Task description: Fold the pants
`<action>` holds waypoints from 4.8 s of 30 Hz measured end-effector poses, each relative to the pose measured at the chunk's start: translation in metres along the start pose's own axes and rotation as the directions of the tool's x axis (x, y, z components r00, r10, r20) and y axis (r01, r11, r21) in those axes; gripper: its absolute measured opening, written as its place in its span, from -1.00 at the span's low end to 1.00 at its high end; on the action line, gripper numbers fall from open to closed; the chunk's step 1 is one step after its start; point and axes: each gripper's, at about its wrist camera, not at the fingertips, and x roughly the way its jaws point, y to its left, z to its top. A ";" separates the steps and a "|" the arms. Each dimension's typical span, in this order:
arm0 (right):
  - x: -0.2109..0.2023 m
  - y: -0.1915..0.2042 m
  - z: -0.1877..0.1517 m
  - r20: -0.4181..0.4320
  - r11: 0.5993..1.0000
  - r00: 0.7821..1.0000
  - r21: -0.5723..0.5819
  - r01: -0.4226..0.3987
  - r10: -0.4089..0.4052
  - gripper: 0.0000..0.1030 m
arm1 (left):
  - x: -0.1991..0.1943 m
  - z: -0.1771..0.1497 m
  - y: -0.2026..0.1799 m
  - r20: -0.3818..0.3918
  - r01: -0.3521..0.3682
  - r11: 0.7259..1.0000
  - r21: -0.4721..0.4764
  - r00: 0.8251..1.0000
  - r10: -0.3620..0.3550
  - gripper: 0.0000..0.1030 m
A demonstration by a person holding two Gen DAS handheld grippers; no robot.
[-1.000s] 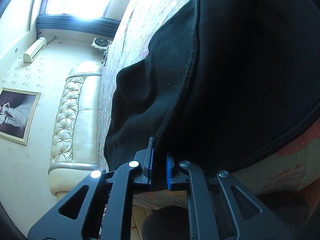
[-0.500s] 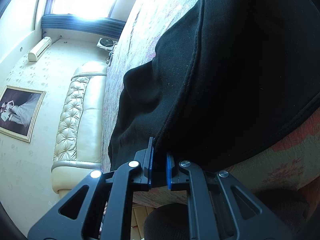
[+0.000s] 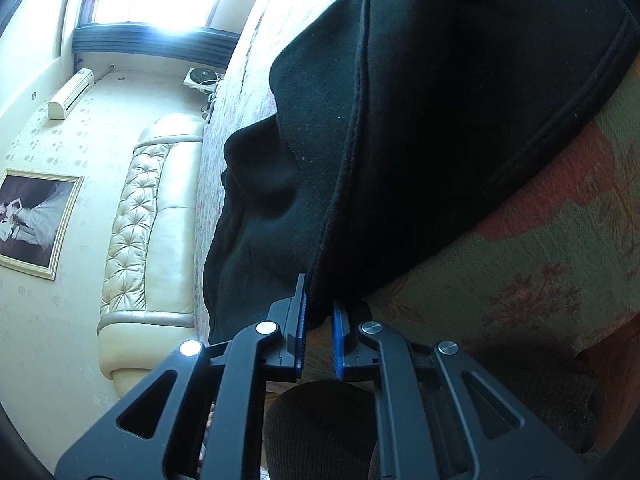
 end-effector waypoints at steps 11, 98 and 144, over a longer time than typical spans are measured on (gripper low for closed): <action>-0.074 0.042 0.073 0.204 0.968 0.967 -0.167 0.189 -0.153 0.25 | -0.041 -0.015 -0.033 0.122 -0.072 0.975 0.208 0.991 0.048 0.63; -0.299 -0.151 0.253 0.288 0.941 0.905 -0.036 0.336 -0.312 0.37 | 0.080 -0.236 -0.241 -0.346 0.300 0.674 0.675 0.936 -0.070 0.64; -0.187 0.019 0.197 0.331 0.585 0.701 -0.391 0.711 -0.631 -0.59 | 0.078 -0.159 -0.169 -0.220 0.107 0.714 0.692 0.973 0.067 0.64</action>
